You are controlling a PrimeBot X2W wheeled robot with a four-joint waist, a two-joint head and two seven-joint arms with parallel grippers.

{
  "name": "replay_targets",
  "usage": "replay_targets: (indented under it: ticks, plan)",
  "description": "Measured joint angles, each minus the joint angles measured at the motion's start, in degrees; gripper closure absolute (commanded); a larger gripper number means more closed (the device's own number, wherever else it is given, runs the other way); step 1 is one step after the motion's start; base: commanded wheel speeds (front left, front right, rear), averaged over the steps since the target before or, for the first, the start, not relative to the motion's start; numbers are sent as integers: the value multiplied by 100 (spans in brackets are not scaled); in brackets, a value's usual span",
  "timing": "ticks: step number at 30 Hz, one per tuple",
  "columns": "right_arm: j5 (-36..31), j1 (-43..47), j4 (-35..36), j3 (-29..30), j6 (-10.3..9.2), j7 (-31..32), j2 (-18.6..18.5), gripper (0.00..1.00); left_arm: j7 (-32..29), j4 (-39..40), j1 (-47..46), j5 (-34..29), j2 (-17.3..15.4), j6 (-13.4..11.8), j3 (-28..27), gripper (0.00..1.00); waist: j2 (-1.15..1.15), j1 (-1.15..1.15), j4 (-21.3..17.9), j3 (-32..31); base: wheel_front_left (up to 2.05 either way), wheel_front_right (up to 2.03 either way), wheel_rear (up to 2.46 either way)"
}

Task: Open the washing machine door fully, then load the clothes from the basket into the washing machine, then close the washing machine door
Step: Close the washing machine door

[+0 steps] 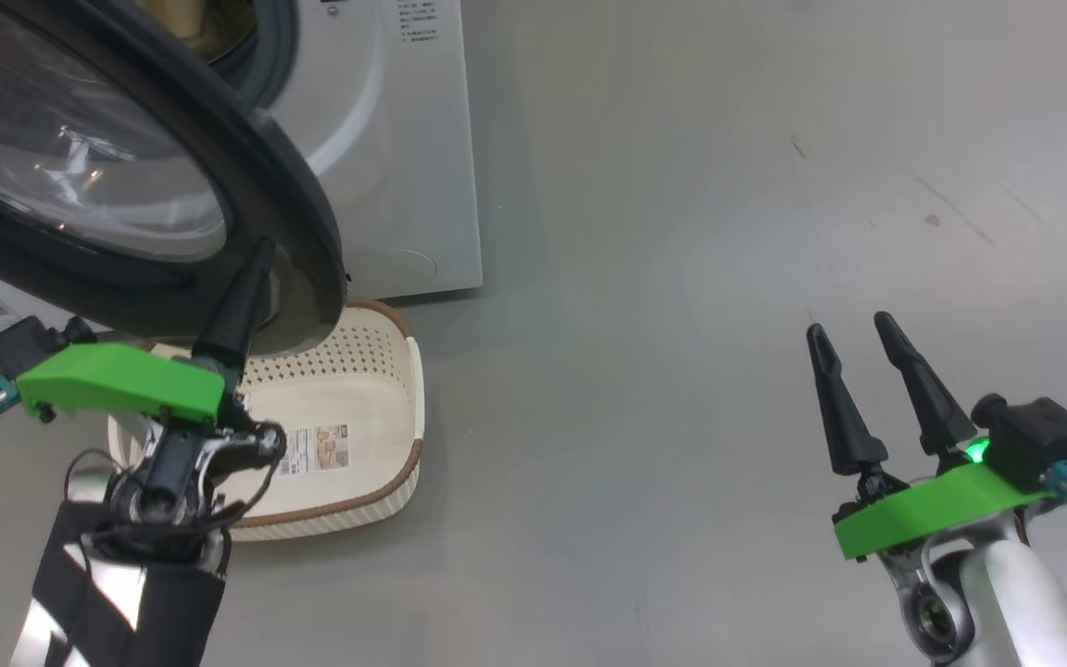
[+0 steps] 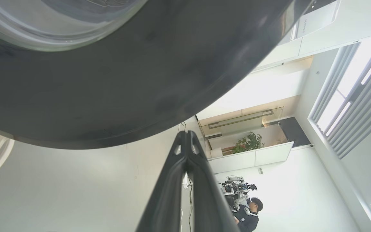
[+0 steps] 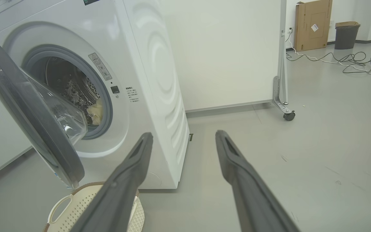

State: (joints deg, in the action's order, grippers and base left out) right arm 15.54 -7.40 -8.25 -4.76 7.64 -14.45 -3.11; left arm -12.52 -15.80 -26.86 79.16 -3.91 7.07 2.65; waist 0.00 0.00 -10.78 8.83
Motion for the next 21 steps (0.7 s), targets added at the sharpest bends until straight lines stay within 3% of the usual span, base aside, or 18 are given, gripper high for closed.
replay_targets:
  ticks: [7, 14, 21]
  plan:
    - [-167, 279, 154, 211, 0, 0, 9, 0, 1351, 910, 808, -651, -740, 1, 680, 100, 0, 0, 304, -327, 0, 0, 0]
    - [-260, 560, 352, 296, 0, 0, -8, 0, 2504, 767, 1565, -1748, -1544, 2, 1277, 100, 0, 0, 641, -695, 0, 0, 0]
    - [-294, 659, 457, 285, 0, 0, -12, 0, 2673, 523, 2030, -3192, -1588, -66, 956, 100, 0, 0, 936, -909, 0, 0, 0]
